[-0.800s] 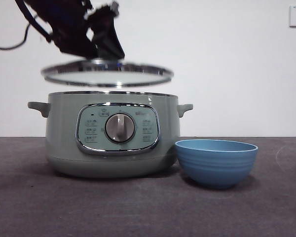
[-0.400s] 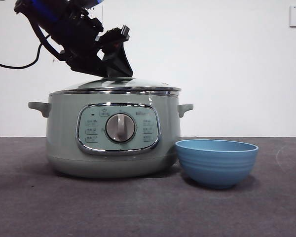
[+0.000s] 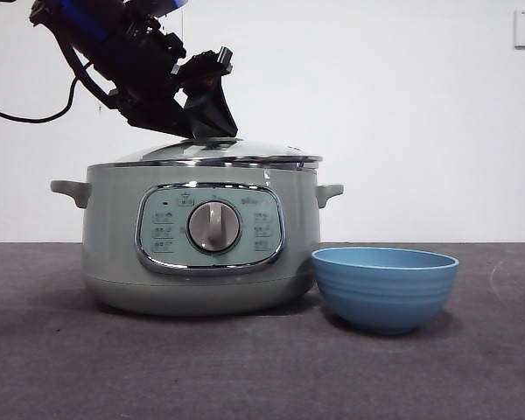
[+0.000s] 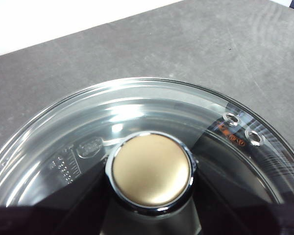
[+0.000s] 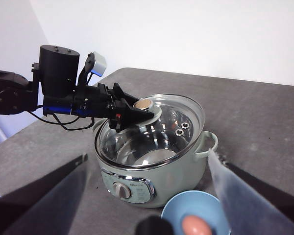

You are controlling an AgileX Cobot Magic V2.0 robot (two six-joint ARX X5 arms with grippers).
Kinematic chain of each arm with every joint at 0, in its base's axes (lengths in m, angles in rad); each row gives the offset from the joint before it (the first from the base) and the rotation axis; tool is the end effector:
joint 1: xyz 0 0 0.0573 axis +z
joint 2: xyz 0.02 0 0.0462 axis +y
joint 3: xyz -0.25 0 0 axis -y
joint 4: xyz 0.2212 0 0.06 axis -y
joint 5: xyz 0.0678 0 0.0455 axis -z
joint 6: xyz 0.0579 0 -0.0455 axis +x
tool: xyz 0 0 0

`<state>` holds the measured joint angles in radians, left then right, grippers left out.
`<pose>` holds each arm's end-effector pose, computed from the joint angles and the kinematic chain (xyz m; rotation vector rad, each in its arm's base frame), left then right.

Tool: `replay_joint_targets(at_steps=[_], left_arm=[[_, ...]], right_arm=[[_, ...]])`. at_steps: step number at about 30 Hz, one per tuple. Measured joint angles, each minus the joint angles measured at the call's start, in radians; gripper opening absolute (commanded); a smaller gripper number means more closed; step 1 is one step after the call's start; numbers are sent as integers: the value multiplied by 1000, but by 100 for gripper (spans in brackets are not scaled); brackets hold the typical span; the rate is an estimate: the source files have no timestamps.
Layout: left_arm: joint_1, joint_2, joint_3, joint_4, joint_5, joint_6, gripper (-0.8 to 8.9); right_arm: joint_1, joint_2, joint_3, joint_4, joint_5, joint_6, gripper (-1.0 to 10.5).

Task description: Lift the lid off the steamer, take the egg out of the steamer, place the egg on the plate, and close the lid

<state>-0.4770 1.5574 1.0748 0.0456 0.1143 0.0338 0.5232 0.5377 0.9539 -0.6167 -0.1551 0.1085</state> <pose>0.3114 -0.1684 0.2509 0.1123 0.4263 -0.5892 0.0872 0.0606 0.3510 0.0666 0.2373 0.6642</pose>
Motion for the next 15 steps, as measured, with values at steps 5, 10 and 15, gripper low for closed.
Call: replay_joint_targets(at_steps=[5, 10, 15], left_arm=[[0, -1, 5, -13, 1, 0, -9], [0, -11, 5, -37, 1, 0, -9], [0, -20, 5, -57, 1, -7, -9]], right_arm=[[0, 0, 0, 0, 0, 0, 415], [0, 0, 0, 0, 0, 0, 415], [0, 0, 0, 0, 0, -1, 415]])
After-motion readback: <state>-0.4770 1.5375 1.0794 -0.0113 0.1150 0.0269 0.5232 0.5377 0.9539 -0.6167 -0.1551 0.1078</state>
